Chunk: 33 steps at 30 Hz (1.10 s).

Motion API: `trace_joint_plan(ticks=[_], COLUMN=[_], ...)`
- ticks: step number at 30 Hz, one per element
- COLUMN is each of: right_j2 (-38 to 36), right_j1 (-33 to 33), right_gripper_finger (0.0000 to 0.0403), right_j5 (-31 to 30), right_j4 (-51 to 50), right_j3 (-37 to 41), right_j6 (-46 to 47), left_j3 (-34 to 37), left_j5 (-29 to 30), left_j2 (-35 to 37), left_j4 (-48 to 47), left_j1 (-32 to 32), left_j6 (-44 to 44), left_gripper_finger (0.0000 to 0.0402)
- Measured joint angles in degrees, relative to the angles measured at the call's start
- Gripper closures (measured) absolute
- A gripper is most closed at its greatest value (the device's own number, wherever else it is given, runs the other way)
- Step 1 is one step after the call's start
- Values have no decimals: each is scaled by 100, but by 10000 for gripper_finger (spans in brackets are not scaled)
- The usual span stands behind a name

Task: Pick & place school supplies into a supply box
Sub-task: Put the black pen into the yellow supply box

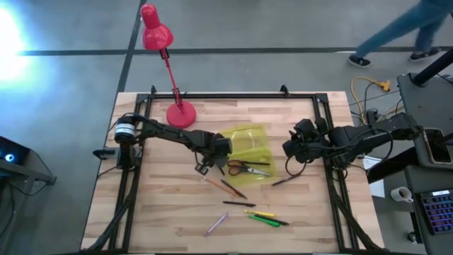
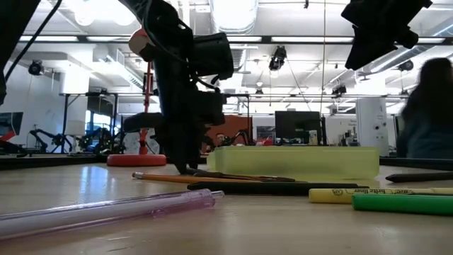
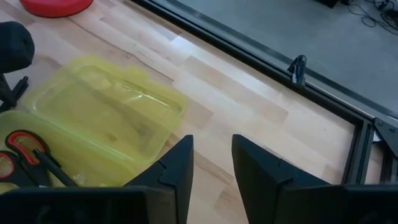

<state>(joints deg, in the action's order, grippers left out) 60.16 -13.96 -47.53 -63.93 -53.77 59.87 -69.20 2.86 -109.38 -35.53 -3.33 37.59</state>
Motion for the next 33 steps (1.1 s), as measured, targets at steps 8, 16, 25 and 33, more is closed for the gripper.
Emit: trace_joint_plan(ticks=[8,16,25,33], right_j2=[0,0,-2,-10], right_j1=[2,4,200,223], right_gripper_finger=[312,312,319,311], right_j5=[-7,-72,-196,510], right_j4=[-10,-9,-8,-15], right_j3=[65,98,118,120], right_j6=[-12,-277,-4,-725], left_j3=[31,-580,-1465,-2308], left_j5=[-381,-781,-1237,-1240], left_j2=[16,275,642,-401], left_j4=[-493,-1704,-687,-286], left_j1=[31,190,67,-54], left_j6=[-734,-2053,-4316,-4137], left_gripper_finger=[389,389,391,386])
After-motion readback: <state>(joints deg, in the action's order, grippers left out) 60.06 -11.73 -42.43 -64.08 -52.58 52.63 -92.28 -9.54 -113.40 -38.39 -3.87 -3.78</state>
